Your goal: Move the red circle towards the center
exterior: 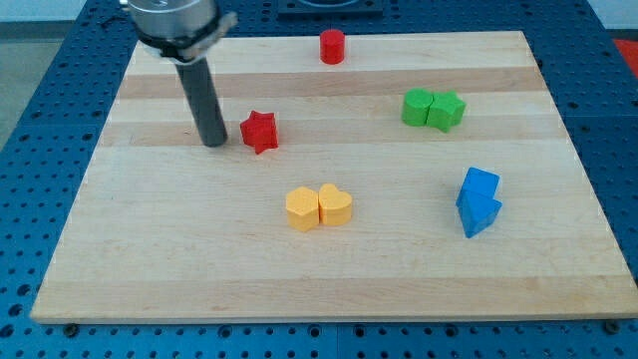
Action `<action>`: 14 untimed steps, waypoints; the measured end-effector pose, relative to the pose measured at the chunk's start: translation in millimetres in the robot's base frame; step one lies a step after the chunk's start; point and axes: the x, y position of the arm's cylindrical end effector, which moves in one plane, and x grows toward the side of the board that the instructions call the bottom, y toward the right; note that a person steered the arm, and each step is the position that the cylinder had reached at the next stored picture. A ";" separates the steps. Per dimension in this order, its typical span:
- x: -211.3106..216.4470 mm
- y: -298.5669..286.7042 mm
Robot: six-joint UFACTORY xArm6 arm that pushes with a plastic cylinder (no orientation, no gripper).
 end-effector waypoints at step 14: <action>-166.5 130.8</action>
